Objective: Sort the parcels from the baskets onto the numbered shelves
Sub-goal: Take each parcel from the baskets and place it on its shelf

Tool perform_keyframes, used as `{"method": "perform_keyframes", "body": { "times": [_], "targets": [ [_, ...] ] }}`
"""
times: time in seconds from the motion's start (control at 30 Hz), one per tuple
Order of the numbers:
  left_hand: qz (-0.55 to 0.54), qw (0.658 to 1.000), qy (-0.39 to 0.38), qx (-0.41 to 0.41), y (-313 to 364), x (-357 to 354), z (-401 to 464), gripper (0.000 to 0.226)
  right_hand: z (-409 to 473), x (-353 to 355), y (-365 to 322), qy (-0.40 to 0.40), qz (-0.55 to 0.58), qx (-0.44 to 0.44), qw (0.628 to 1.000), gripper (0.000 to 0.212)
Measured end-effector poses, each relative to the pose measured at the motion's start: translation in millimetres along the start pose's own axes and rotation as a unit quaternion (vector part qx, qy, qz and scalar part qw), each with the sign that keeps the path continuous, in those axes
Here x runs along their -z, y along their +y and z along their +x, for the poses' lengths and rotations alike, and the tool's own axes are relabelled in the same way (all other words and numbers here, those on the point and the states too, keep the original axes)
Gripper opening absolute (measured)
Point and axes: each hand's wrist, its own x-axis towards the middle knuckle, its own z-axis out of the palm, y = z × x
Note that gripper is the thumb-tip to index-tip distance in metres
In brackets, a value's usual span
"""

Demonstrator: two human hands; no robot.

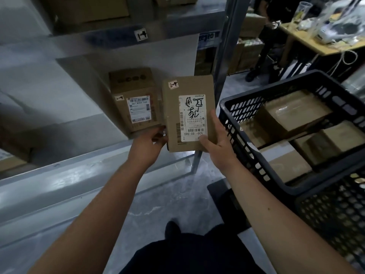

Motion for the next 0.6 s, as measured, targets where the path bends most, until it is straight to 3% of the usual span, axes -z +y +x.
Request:
{"method": "perform_keyframes", "body": {
  "times": [0.37, 0.6],
  "targets": [
    [-0.048, 0.998, -0.021, -0.02, -28, -18, 44, 0.04, 37, 11, 8, -0.041, -0.051, -0.078, 0.995, 0.118],
    [-0.084, 0.996, 0.004, 0.027, -37, -41, 65, 0.049, 70, 8, 26, 0.01, -0.081, -0.055, 0.995, 0.1]
  ]
}}
